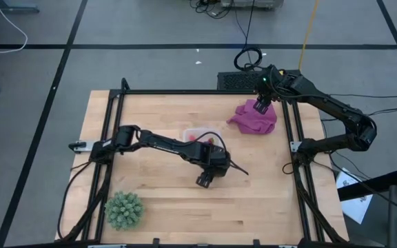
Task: Pick and placing Produce into tupperware
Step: Put the kiwi into the transparent bin
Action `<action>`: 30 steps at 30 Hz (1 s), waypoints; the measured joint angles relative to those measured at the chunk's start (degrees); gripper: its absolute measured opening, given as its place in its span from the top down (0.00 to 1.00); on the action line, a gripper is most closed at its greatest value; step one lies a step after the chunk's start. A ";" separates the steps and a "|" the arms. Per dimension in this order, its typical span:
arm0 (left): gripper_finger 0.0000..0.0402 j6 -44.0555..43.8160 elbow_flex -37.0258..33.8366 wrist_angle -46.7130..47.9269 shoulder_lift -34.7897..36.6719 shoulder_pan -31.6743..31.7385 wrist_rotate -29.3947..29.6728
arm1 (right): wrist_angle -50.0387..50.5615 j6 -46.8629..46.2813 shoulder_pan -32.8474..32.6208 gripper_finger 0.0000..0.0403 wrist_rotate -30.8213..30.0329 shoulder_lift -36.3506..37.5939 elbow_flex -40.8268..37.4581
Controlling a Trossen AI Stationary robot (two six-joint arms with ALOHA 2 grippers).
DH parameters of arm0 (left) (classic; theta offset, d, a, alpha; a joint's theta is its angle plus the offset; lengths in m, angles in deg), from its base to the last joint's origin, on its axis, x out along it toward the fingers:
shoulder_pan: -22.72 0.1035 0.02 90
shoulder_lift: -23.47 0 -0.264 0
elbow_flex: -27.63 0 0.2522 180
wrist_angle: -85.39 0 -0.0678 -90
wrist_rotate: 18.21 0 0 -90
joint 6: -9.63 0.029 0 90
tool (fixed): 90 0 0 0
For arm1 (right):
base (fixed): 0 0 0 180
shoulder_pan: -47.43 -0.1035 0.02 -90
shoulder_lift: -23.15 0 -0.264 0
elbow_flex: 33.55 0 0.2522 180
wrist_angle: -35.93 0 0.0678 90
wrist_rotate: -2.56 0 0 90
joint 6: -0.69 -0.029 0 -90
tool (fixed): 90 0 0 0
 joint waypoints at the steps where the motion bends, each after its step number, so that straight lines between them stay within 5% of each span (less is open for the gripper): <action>1: 0.32 0.19 0.00 -0.18 -0.61 0.00 0.00 | 0.00 -0.02 0.00 0.58 0.13 0.00 0.00; 8: 0.32 -0.11 0.06 -0.68 -1.01 0.00 0.10 | -1.56 -0.06 0.00 0.58 5.59 0.00 0.00; 30: 0.32 -8.40 0.04 -1.25 -0.99 0.11 0.57 | -2.19 -0.66 0.00 0.58 5.72 0.00 0.00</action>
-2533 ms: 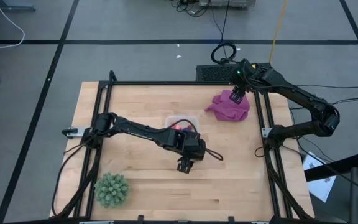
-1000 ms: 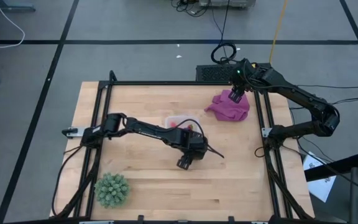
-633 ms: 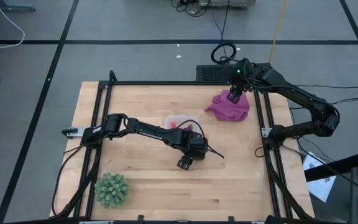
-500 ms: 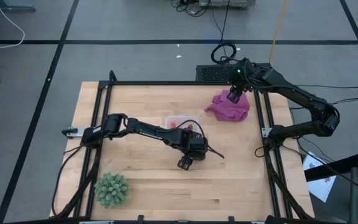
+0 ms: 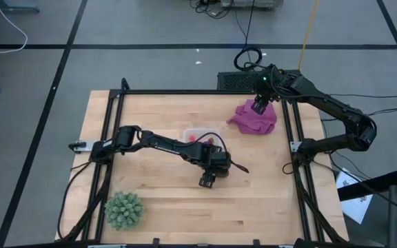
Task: Pick and placing Produce into tupperware
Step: Put the kiwi into the transparent bin
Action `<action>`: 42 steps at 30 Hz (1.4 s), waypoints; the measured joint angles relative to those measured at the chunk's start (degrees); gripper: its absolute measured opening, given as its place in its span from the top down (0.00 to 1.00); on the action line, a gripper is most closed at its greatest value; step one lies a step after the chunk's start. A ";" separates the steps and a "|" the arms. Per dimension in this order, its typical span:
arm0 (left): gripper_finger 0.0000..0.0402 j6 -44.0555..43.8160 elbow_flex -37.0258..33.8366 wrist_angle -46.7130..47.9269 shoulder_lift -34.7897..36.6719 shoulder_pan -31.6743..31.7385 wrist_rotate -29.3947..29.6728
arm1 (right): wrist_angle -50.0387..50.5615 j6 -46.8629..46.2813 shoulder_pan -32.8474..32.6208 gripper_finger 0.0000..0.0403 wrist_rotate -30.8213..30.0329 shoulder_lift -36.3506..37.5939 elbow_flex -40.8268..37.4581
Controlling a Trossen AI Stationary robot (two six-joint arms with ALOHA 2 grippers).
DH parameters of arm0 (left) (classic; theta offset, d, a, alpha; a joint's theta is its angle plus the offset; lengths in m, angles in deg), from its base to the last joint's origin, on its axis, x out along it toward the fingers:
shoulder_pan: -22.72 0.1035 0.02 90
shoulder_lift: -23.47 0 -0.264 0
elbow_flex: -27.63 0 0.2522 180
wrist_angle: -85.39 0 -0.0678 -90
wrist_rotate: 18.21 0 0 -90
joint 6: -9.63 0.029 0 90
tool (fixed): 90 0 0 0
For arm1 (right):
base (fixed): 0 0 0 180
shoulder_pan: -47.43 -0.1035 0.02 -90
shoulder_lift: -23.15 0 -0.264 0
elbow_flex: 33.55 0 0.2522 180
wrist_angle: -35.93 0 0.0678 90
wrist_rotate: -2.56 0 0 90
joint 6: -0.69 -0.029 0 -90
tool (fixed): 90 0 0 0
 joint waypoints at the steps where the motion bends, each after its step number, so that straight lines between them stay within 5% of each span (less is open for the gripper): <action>1: 0.32 -0.01 0.00 0.11 0.00 0.00 0.00 | 0.01 -0.28 0.00 0.58 0.00 0.00 0.00; 19: 0.31 -2.02 0.00 0.70 0.02 1.14 -0.04 | 0.04 -0.30 0.00 0.58 0.00 0.00 0.00; 33: 0.10 -5.22 0.00 0.29 0.23 1.14 -0.04 | 0.09 -0.28 0.00 0.58 0.02 0.00 0.00; 42: 0.08 -8.49 0.73 -0.60 0.28 1.12 -0.07 | 0.11 -0.28 0.00 0.58 0.02 0.00 0.00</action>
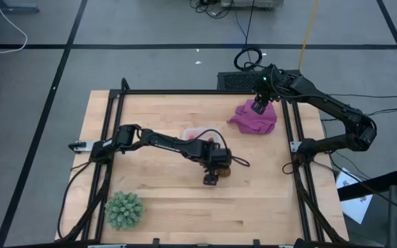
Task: Pick and placing Produce into tupperware
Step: Put the kiwi into the transparent bin
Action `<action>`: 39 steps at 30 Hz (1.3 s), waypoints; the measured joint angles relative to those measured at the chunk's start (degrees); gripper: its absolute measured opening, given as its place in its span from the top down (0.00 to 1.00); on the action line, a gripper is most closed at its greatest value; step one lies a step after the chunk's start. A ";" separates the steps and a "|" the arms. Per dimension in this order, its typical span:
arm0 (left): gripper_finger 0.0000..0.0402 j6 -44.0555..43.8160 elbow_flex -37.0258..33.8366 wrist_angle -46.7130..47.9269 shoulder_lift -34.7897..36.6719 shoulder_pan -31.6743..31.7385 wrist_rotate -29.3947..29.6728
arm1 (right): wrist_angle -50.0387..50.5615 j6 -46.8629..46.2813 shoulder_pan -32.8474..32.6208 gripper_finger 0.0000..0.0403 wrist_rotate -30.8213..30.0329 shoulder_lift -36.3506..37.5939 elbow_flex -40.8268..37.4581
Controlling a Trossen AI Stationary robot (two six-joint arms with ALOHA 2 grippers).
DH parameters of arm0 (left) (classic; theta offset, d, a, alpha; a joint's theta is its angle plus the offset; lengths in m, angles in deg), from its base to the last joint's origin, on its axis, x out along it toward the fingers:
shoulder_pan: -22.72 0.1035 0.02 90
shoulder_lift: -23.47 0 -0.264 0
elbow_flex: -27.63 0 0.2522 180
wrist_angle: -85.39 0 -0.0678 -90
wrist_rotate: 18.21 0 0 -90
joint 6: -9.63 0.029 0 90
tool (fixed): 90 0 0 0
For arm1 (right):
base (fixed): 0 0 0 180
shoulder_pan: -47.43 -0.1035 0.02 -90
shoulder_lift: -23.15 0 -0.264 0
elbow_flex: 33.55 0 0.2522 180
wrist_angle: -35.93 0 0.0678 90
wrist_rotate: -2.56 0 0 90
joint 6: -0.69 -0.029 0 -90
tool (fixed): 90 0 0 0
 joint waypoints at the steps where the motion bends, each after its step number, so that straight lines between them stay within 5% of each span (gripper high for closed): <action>1: 0.08 -0.15 0.19 -0.21 0.01 -0.11 0.00 | 0.00 0.00 0.00 0.58 0.00 0.00 0.00; 39: 0.09 -3.51 1.86 -6.07 -3.32 -0.02 -4.30 | -0.02 -0.17 0.00 0.58 0.09 -0.04 0.00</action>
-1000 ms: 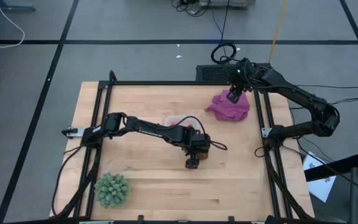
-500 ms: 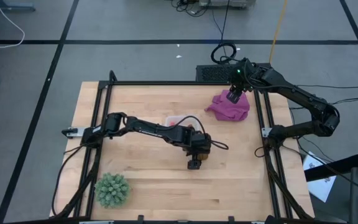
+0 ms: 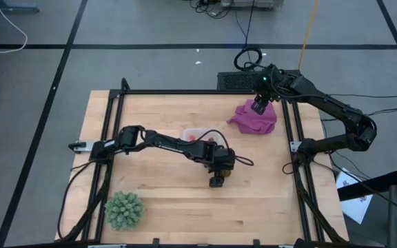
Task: Pick and placing Produce into tupperware
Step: Put the kiwi into the transparent bin
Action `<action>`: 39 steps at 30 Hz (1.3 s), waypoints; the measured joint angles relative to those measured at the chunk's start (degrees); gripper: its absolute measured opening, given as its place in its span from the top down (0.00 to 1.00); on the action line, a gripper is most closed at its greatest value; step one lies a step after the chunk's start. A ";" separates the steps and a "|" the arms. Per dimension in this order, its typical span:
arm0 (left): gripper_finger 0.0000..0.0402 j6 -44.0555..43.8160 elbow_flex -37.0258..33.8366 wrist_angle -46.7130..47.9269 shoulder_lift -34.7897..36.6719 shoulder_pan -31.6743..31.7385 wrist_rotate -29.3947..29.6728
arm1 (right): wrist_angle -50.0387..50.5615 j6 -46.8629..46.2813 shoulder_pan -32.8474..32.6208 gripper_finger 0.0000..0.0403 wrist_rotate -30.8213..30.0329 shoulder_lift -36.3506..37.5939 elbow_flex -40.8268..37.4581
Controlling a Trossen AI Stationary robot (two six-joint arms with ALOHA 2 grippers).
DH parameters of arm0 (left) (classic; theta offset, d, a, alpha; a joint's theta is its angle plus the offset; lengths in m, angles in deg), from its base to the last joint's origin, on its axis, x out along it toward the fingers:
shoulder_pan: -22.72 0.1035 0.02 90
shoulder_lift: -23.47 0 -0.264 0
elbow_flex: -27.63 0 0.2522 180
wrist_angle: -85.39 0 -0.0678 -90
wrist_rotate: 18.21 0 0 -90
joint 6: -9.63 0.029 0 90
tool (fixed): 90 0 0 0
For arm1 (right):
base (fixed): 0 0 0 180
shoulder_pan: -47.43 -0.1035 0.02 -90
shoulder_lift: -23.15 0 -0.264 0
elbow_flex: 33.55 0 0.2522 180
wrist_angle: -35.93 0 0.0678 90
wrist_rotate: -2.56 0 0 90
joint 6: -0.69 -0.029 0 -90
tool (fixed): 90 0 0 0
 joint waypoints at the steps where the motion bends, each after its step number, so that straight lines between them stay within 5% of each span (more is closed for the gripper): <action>1: 0.09 0.02 0.08 -0.32 -0.23 0.02 0.29 | 0.02 0.02 0.00 0.58 -0.02 0.00 0.00; 7: 0.11 0.36 0.01 0.69 -1.24 -0.09 1.68 | -0.03 0.00 0.00 0.58 0.01 0.00 0.00; 22: 0.39 1.21 0.01 -0.27 -0.88 -0.25 1.85 | -0.03 0.00 0.02 0.58 0.00 0.00 0.00; 32: 0.40 1.94 0.05 -0.07 1.75 -0.81 1.93 | -0.04 -0.02 0.02 0.58 0.00 0.00 0.00; 39: 0.40 2.57 0.25 2.70 6.91 -0.82 7.06 | -0.04 -0.21 0.00 0.58 0.00 0.00 0.00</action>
